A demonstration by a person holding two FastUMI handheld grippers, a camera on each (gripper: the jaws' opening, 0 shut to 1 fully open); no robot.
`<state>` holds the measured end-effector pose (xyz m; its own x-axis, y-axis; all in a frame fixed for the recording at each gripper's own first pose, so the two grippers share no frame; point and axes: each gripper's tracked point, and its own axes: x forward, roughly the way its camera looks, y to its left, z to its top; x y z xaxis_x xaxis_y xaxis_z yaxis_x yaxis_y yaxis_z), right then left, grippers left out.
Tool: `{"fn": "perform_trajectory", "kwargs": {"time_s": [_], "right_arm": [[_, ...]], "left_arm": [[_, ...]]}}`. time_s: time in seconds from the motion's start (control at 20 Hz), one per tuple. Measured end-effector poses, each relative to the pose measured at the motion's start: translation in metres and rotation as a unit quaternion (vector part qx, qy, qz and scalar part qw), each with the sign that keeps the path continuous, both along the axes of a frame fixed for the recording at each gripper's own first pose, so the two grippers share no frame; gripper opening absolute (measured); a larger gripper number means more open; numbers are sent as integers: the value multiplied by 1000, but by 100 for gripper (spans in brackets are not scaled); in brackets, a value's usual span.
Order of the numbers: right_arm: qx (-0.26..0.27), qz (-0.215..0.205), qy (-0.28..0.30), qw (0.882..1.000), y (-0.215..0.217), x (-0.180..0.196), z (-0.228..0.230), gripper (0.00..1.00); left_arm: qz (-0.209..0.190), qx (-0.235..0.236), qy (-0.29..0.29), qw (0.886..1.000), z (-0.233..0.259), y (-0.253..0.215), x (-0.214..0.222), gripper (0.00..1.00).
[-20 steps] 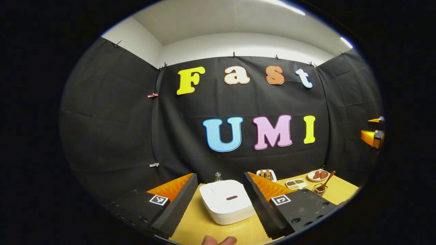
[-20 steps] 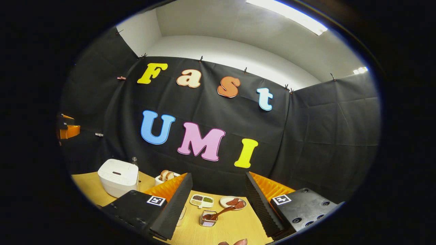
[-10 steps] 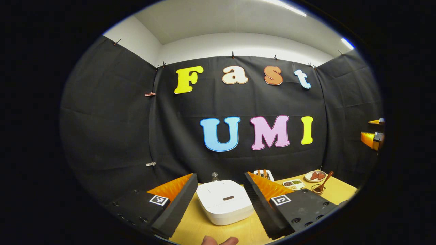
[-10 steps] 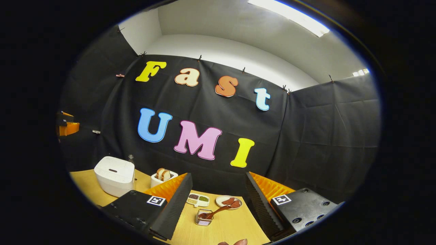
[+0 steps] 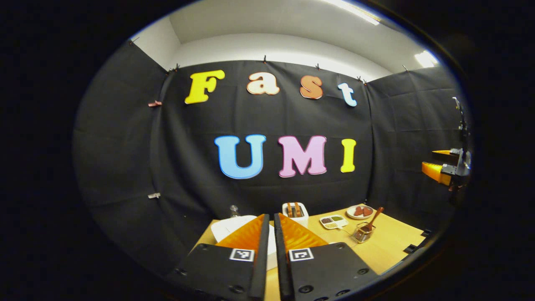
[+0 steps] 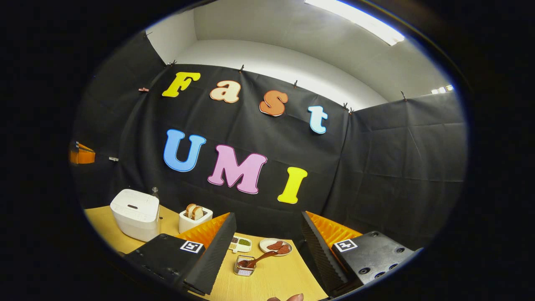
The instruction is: Close the left gripper, press the button to open the rice cooker; take a wooden spoon from the chopstick holder with the right hand, scoop a spoonful of rice and pour it into the rice cooker, then put the wooden spoon back into the chopstick holder.
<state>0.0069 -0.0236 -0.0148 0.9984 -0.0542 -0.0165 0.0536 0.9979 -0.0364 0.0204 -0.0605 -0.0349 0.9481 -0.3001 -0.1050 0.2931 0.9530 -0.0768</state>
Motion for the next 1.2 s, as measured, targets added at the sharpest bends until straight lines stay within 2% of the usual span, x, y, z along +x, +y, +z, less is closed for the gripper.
{"fn": "perform_trajectory", "kwargs": {"time_s": [0.05,0.2,0.35,0.6,0.65,0.8,0.95,1.2], "right_arm": [[-2,-3,1,1000,-2,0,0,97],[-12,-10,6,1000,-5,0,-4,97],[-17,-16,8,1000,-8,0,-5,97],[-20,-31,20,999,-12,0,-12,97],[-23,-35,21,999,-13,0,-12,97],[-24,-48,26,998,-19,-1,-16,97],[-28,-62,34,997,-28,-5,-22,97],[-27,-89,52,994,-47,-11,-34,97]], "left_arm": [[-12,-9,19,1000,-8,-1,-1,8],[-39,-45,63,996,-26,-4,14,7],[-36,-25,114,992,-58,9,42,6],[-69,-12,176,982,-88,11,96,4],[-74,-16,189,979,-95,11,106,7],[-83,-38,226,970,-112,7,146,7],[-81,-37,259,962,-138,7,180,7],[-86,-62,342,934,-189,1,212,6]]}}
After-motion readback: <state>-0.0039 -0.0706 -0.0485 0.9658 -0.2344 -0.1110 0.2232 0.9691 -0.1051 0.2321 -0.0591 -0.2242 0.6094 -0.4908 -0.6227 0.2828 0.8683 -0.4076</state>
